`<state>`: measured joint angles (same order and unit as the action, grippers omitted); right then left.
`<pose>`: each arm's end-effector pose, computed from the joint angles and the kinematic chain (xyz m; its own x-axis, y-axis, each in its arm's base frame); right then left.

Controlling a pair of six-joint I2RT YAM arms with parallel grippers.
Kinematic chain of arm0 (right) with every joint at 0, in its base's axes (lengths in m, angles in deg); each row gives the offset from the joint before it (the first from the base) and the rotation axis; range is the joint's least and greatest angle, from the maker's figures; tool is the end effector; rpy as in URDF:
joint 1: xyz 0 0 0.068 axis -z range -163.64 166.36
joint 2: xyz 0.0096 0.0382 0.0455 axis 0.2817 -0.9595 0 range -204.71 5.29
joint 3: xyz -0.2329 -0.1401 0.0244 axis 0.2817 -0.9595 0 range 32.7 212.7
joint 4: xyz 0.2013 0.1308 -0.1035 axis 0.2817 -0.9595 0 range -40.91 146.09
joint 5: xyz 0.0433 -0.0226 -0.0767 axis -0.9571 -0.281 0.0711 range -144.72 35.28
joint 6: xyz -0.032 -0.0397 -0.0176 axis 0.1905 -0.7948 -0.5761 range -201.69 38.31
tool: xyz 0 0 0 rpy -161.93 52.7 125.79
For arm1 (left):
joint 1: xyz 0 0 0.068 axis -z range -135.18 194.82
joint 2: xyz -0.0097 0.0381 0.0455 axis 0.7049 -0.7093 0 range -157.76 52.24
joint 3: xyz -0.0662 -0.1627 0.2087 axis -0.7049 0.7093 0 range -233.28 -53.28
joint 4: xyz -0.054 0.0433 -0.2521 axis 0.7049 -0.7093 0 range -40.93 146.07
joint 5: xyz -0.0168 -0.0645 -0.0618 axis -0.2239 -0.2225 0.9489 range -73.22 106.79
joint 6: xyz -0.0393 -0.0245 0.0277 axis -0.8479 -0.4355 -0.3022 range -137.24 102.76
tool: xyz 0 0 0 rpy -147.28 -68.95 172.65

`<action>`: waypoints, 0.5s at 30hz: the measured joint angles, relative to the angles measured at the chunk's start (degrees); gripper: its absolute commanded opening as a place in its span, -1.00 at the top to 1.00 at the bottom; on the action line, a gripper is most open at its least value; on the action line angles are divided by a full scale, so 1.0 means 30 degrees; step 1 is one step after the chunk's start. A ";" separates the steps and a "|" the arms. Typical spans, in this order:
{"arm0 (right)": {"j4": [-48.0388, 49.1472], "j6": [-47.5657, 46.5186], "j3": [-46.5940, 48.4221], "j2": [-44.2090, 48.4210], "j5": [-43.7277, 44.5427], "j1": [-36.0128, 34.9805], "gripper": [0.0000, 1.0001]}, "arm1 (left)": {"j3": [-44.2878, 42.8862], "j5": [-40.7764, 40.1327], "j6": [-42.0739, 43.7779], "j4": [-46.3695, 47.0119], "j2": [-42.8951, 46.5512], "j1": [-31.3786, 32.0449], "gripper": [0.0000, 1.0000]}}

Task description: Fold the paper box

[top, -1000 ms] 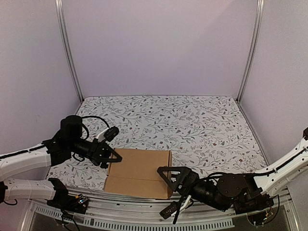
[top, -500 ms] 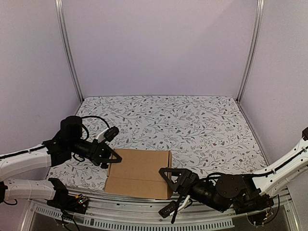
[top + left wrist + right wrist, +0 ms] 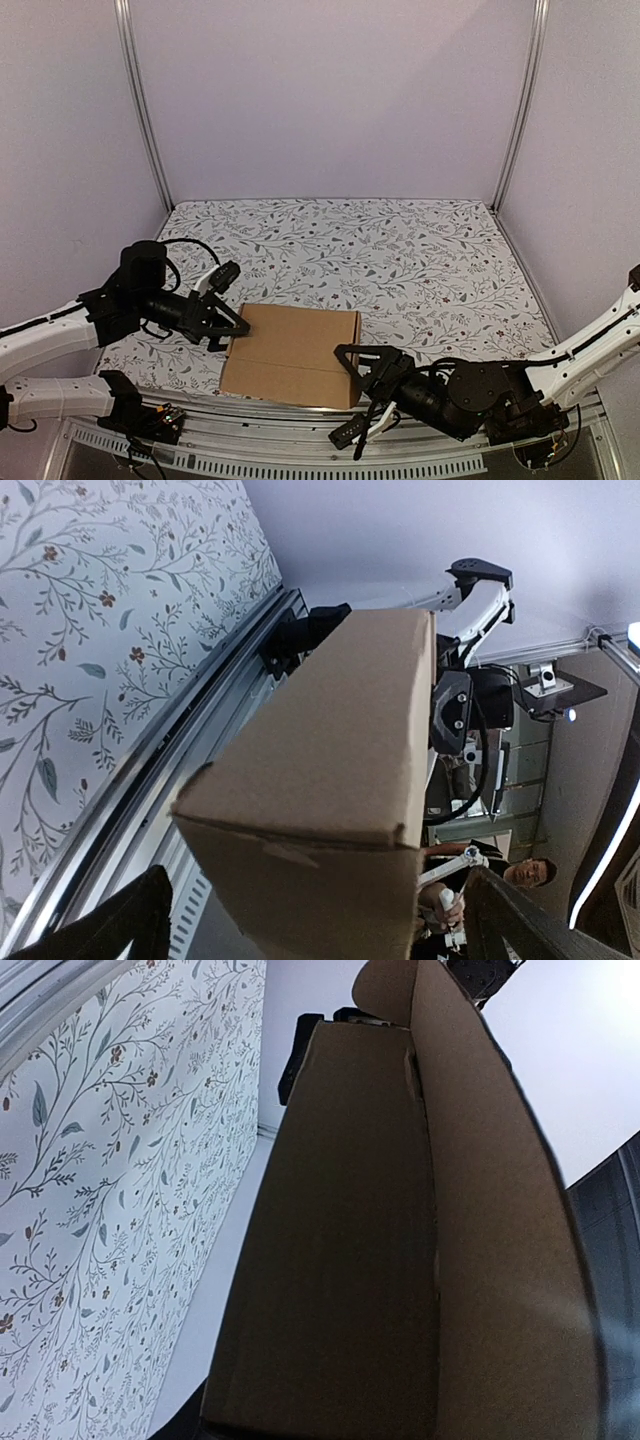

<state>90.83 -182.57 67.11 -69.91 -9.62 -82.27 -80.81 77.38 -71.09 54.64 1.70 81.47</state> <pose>-0.0165 0.2765 0.2438 0.7862 -0.5601 0.2609 0.1671 -0.2139 -0.9625 0.1294 -0.1350 0.2389 -0.9463 0.2099 -0.2458 0.2800 0.1525 -0.9478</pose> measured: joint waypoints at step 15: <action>-1.0506 1.4025 0.2710 0.1989 -0.1858 0.1457 0.15 | -0.3599 -0.7584 0.4721 -0.7176 0.2878 0.0007 -0.99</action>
<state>59.31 -140.50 75.24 -63.94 -15.19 -77.90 -91.61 54.63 -56.92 33.11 10.33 81.49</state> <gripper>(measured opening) 0.527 0.992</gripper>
